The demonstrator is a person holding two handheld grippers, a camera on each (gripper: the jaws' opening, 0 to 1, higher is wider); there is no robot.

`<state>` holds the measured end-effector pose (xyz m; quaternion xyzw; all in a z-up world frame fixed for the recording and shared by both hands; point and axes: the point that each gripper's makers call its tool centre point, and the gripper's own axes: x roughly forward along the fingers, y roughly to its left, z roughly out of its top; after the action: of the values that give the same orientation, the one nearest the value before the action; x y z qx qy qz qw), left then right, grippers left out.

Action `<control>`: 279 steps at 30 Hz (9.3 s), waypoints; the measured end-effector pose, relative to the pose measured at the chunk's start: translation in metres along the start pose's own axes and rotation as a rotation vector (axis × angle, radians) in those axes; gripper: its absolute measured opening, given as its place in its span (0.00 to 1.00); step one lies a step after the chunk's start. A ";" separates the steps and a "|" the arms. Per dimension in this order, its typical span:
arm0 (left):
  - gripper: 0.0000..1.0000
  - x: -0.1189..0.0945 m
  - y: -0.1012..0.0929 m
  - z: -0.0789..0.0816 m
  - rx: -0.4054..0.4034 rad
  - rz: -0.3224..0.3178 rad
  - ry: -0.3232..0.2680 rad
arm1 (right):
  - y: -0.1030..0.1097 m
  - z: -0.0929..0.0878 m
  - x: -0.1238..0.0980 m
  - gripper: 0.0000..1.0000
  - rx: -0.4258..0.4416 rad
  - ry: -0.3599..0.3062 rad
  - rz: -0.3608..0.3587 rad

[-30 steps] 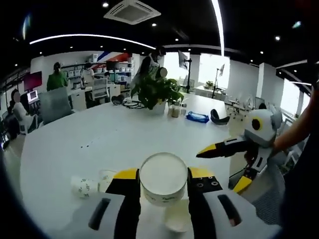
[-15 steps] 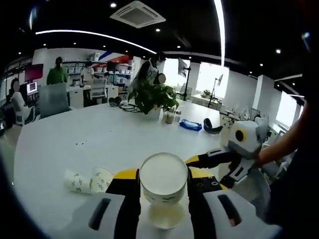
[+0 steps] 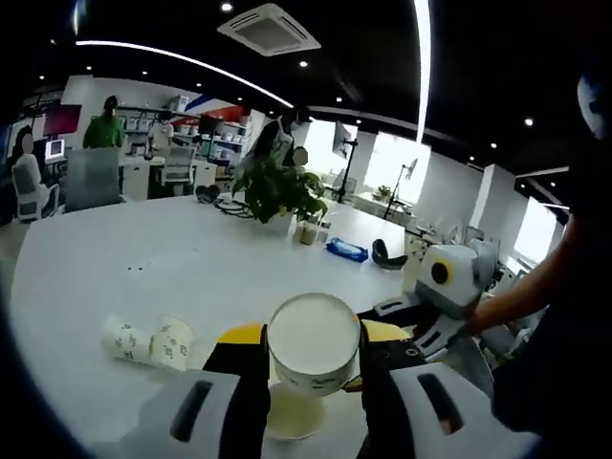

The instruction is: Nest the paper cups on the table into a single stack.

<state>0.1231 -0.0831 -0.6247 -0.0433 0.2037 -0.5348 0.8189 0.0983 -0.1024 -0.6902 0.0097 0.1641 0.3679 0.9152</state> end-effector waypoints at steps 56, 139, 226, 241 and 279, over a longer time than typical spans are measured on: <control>0.48 -0.025 0.020 -0.071 0.112 -0.034 0.191 | 0.006 0.049 -0.014 0.00 0.383 -0.142 0.182; 0.67 -0.018 0.126 -0.073 0.119 0.282 0.189 | -0.012 -0.015 -0.015 0.69 0.000 0.055 -0.034; 0.36 0.091 0.219 -0.134 -0.220 0.415 0.443 | -0.059 -0.063 -0.058 0.80 0.016 0.123 -0.238; 0.36 0.084 0.208 -0.127 -0.244 0.397 0.411 | -0.057 -0.066 -0.056 0.79 0.005 0.137 -0.225; 0.35 0.001 0.095 -0.063 -0.011 0.271 0.219 | -0.025 0.024 -0.046 0.69 0.000 -0.127 -0.124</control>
<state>0.1811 -0.0341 -0.7104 0.0386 0.2983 -0.4201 0.8562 0.0917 -0.1491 -0.6578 0.0227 0.1061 0.3090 0.9448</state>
